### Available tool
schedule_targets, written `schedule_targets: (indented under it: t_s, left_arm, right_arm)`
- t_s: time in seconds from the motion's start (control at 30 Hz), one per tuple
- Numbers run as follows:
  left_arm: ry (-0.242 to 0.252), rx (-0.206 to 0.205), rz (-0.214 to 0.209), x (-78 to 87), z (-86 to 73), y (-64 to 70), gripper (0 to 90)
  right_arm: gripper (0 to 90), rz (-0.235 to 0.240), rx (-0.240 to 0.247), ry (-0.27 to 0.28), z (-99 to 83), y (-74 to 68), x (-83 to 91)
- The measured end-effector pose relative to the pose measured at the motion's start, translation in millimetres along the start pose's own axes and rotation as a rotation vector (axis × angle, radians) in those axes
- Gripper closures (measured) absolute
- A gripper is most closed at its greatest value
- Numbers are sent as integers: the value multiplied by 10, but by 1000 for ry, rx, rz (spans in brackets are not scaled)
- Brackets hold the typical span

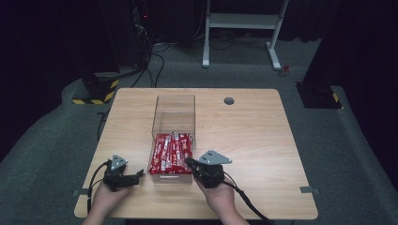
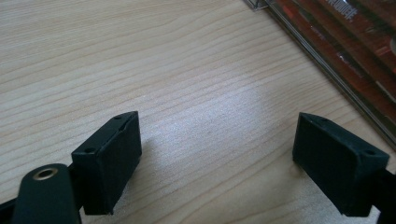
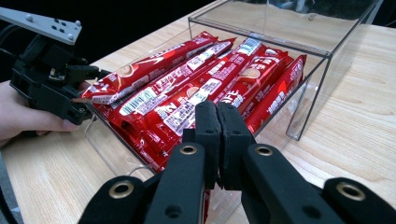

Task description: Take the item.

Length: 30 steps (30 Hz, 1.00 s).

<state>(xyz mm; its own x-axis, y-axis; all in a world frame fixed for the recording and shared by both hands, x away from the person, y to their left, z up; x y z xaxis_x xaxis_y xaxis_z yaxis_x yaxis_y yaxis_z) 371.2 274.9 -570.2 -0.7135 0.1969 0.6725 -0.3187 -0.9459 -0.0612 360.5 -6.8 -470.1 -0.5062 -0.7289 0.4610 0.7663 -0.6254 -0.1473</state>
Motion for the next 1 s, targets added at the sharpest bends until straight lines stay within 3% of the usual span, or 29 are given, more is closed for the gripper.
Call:
schedule_targets:
  t_s: [0.37, 1.0]
  left_arm:
    - [1, -6, -8, -9, 9, 7, 159]
    - [1, -3, -10, -9, 9, 11, 159]
  right_arm:
    - [893, 28, -2, 69, 24, 59, 87]
    - [895, 32, -7, 85, -14, 89, 196]
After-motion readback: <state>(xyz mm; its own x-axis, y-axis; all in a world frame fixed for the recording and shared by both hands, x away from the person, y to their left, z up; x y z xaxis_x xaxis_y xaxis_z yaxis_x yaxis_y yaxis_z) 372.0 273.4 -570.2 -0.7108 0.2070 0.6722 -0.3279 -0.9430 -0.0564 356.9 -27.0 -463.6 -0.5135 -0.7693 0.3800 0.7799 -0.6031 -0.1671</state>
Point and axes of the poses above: each handheld gripper's, and its own axes: x roughly backward along the jaws, z roughly out of its top, y roughly to its right, the point moved 6 cm from there along -x, roughly forward along the jaws, and after that the axes turned 5 degrees about z, right-handed, at the moved point
